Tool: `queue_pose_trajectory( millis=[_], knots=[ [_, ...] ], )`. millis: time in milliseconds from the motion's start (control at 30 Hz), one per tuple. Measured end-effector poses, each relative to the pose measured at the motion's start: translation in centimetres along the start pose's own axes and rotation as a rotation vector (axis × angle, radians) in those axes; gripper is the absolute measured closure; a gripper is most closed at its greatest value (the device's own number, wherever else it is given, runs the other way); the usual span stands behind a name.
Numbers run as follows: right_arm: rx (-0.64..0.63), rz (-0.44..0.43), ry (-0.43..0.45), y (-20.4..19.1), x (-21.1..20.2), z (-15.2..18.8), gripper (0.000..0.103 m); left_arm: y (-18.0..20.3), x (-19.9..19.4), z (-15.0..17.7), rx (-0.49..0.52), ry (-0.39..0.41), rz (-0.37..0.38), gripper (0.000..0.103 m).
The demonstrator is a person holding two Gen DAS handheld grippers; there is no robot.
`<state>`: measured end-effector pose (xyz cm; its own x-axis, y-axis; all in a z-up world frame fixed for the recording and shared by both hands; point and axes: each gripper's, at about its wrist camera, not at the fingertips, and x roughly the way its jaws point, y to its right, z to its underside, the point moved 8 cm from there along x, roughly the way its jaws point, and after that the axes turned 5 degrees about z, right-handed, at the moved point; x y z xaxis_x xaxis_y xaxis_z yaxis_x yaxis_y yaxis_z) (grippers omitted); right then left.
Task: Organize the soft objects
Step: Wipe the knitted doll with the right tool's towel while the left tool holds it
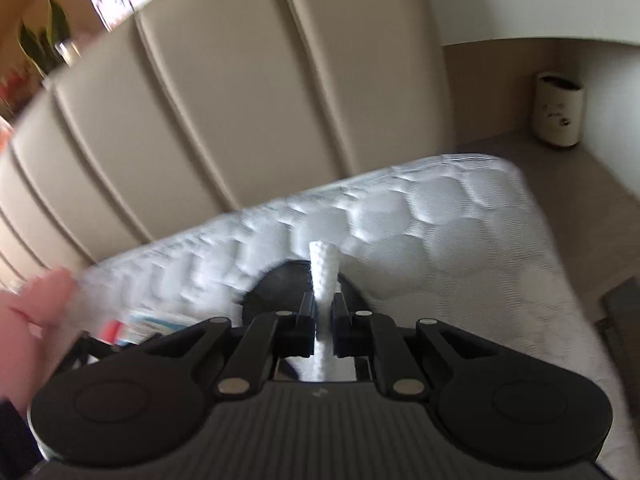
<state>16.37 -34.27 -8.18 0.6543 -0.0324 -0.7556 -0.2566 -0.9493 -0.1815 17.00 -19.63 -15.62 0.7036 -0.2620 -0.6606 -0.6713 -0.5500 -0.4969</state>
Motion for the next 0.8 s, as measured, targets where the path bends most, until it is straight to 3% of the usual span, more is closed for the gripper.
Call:
queue_pose_trajectory(
  millis=[33, 100, 200, 333, 400, 467, 567, 633, 700, 800],
  knots=[
    [-0.01, 0.015, -0.004, 0.1, 0.3, 0.0, 0.094, 0.0, 0.2, 0.9, 0.013, -0.008, -0.007, 0.006],
    [-0.013, 0.022, -0.014, 0.1, 0.7, 0.1, 0.093, -1.9, 0.4, 2.6, -0.094, -0.039, 0.017, 0.031],
    [-0.05, 0.025, -0.02, -0.5, 1.1, 0.4, 0.09, -5.3, 0.7, 4.8, -0.279, -0.084, 0.047, 0.04],
    [-0.119, 0.046, -0.022, -1.2, 1.2, 0.9, 0.087, -10.6, 0.5, 8.5, -0.556, -0.199, -0.018, 0.04],
    [-0.133, 0.049, -0.02, -1.5, 1.1, 1.0, 0.073, -12.4, 0.5, 11.5, -0.71, -0.28, -0.01, 0.034],
    [-0.179, 0.089, 0.021, -1.7, 0.5, 0.8, 0.062, -13.6, 0.2, 13.6, -0.838, -0.309, 0.016, 0.024],
    [-0.347, 0.186, 0.176, -3.4, -1.5, 0.3, 0.06, -14.9, -1.5, 14.2, -0.949, -0.296, 0.062, 0.011],
    [-0.484, 0.183, 0.247, -5.8, -2.0, 1.0, 0.058, -15.8, -3.3, 13.2, -1.01, -0.263, 0.076, 0.009],
    [-0.604, 0.142, 0.238, -8.5, -0.8, 2.5, 0.059, -16.6, -4.5, 11.9, -1.084, -0.227, 0.126, 0.003],
    [-0.851, 0.191, 0.19, -11.3, 2.9, 5.9, 0.069, -17.1, -5.6, 11.5, -1.18, -0.156, 0.197, 0.001]
  ],
)
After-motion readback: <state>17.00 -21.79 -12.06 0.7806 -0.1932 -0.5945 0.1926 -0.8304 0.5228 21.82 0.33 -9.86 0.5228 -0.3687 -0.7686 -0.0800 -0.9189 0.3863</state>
